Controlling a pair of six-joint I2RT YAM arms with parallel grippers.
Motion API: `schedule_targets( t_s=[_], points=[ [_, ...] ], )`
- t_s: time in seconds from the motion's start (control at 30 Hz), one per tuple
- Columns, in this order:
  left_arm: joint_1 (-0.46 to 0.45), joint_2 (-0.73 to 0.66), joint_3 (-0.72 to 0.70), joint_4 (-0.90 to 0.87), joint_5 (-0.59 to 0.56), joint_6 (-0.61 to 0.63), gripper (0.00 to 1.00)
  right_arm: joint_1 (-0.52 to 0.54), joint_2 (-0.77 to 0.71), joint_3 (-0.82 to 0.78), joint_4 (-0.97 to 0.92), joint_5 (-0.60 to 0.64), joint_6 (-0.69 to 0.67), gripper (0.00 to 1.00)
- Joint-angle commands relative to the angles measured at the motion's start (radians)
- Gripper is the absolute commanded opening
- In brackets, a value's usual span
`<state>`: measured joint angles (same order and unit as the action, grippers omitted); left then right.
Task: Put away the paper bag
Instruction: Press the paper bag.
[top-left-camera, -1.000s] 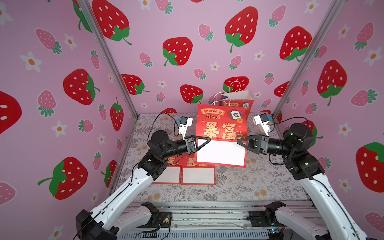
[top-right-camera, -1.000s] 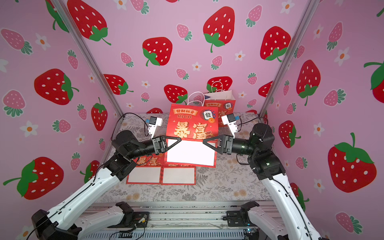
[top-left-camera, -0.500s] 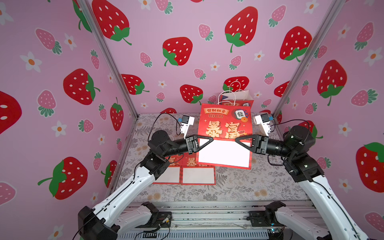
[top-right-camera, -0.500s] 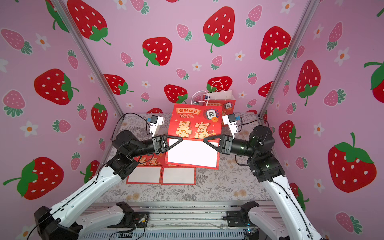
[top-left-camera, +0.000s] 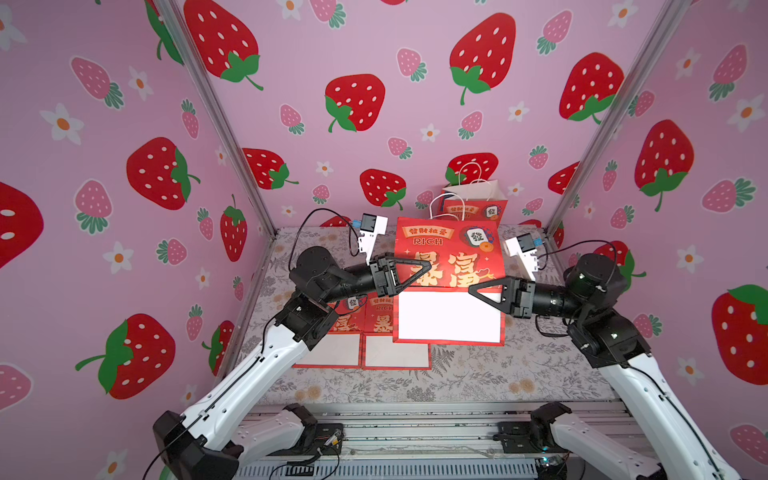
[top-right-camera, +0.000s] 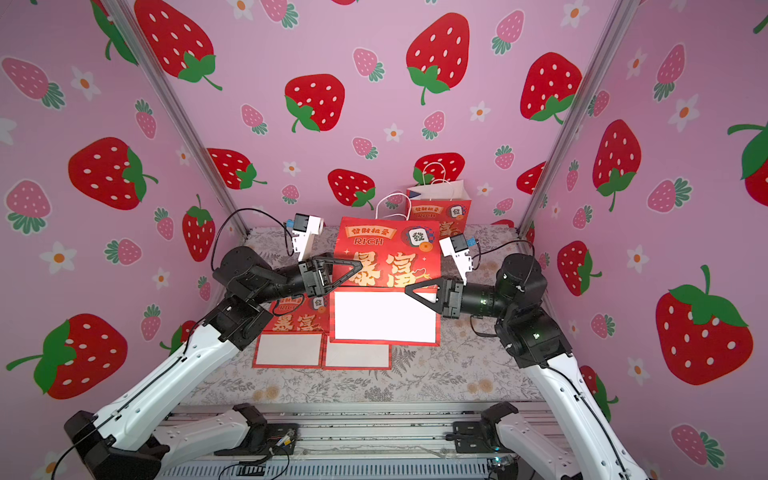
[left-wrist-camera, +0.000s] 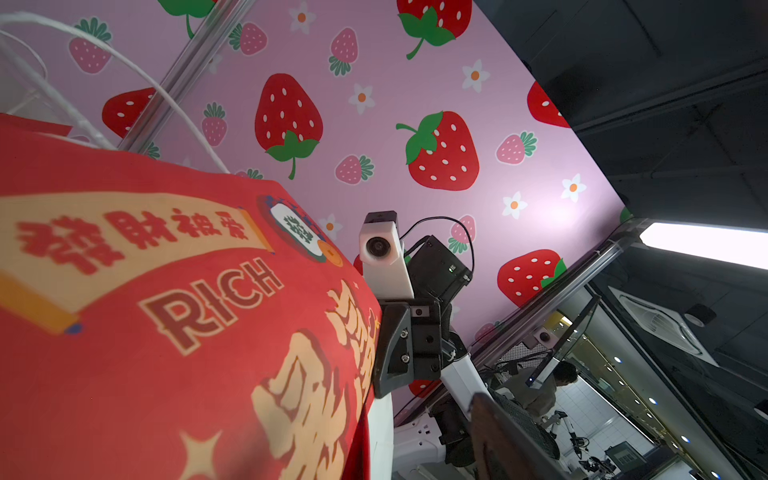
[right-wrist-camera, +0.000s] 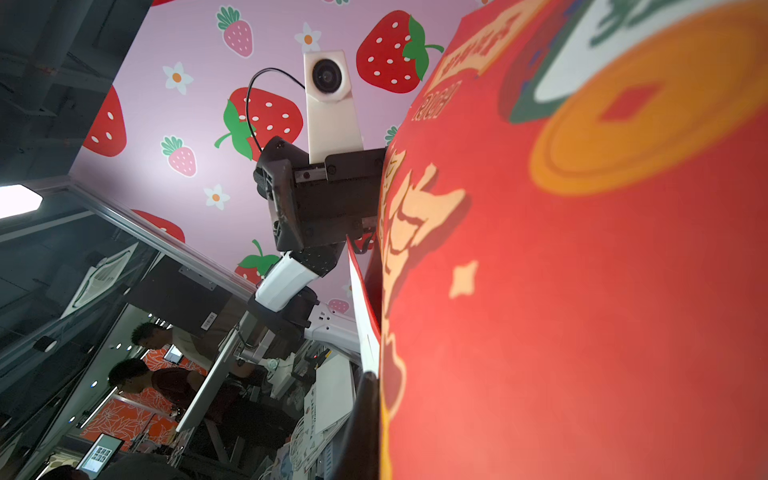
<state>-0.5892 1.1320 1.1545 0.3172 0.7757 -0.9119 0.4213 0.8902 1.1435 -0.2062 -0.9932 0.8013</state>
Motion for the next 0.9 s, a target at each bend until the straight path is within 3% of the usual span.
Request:
schedule_targets(
  t_s=[0.0,0.17,0.5,0.67,0.8,0.87],
  points=[
    [-0.003,0.023,0.058,-0.033,-0.030,0.041,0.74,0.018,-0.012,0.041,-0.102,-0.074,-0.089,0.01],
    [-0.003,0.032,0.056,-0.076,-0.034,0.067,0.45,0.022,-0.007,0.049,-0.135,-0.088,-0.115,0.06],
    [-0.018,0.017,0.074,-0.239,-0.072,0.169,0.15,0.023,0.007,0.085,-0.238,0.002,-0.189,0.30],
    [-0.020,0.009,0.076,-0.272,-0.082,0.188,0.11,0.023,0.015,0.080,-0.232,0.054,-0.171,0.30],
    [-0.020,-0.012,0.072,-0.295,-0.096,0.205,0.11,0.023,0.051,0.078,-0.239,0.081,-0.159,0.12],
    [-0.020,-0.025,0.069,-0.296,-0.102,0.205,0.20,0.022,0.058,0.079,-0.256,0.102,-0.159,0.07]
  ],
)
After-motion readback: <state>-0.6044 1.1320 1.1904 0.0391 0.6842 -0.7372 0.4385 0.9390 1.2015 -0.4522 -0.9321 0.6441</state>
